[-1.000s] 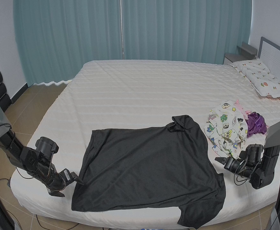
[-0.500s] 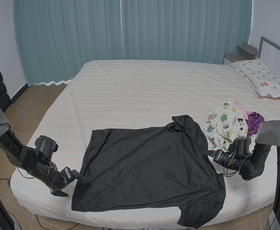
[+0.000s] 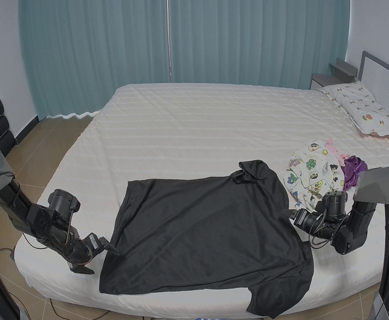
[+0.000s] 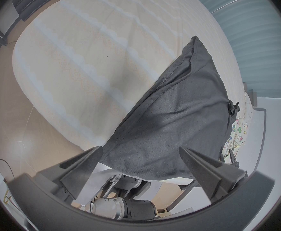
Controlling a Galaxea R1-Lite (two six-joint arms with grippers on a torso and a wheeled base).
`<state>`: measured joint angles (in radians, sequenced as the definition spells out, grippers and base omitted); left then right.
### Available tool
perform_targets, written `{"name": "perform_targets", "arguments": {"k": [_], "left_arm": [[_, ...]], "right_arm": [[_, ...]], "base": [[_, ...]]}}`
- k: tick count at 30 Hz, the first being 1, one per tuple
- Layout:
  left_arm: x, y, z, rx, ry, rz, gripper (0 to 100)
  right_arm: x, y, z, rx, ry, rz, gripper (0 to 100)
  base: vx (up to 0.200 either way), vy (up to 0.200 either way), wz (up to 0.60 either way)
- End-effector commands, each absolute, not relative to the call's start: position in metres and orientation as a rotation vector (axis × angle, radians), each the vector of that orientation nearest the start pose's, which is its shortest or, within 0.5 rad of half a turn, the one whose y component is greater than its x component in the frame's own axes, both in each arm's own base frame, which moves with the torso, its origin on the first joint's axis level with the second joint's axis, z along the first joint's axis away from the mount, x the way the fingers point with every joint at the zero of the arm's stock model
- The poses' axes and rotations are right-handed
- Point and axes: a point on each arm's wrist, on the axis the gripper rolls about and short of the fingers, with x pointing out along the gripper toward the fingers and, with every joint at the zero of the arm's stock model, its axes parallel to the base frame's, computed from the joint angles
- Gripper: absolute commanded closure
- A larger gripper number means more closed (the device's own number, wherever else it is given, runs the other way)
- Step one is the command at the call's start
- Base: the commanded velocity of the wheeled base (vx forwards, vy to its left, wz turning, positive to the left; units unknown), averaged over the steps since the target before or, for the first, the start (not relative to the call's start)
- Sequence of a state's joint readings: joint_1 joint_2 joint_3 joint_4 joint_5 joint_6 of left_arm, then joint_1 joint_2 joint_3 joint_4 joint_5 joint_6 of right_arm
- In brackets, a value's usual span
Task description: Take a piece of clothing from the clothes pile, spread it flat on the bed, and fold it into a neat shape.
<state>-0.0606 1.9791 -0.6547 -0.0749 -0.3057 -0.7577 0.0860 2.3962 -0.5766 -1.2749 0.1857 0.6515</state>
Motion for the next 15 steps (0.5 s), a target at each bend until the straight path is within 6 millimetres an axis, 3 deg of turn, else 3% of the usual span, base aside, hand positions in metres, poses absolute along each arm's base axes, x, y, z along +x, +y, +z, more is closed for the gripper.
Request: {"name": "perform_targets", "arguments": {"k": [1, 3, 8, 15], "left_arm": [[0.264, -0.023, 0.026, -0.798, 1.324, 0.177, 0], [0.264, -0.023, 0.026, -0.798, 1.324, 0.177, 0], [0.264, -0.023, 0.026, -0.798, 1.324, 0.177, 0], [0.264, -0.023, 0.026, -0.796, 1.325, 0.178, 0]], "right_arm": [[0.311, 0.031, -0.019, 0.707, 0.59, 0.071, 0], [0.307, 0.031, -0.02, 0.719, 0.588, 0.069, 0], [0.299, 0.03, -0.024, 0.731, 0.597, 0.062, 0], [0.298, 0.03, -0.026, 0.735, 0.605, 0.059, 0]], "base": [[0.0, 0.0, 0.0], [0.0, 0.0, 0.0], [-0.2, 0.0, 0.0], [0.0, 0.0, 0.0]]}}
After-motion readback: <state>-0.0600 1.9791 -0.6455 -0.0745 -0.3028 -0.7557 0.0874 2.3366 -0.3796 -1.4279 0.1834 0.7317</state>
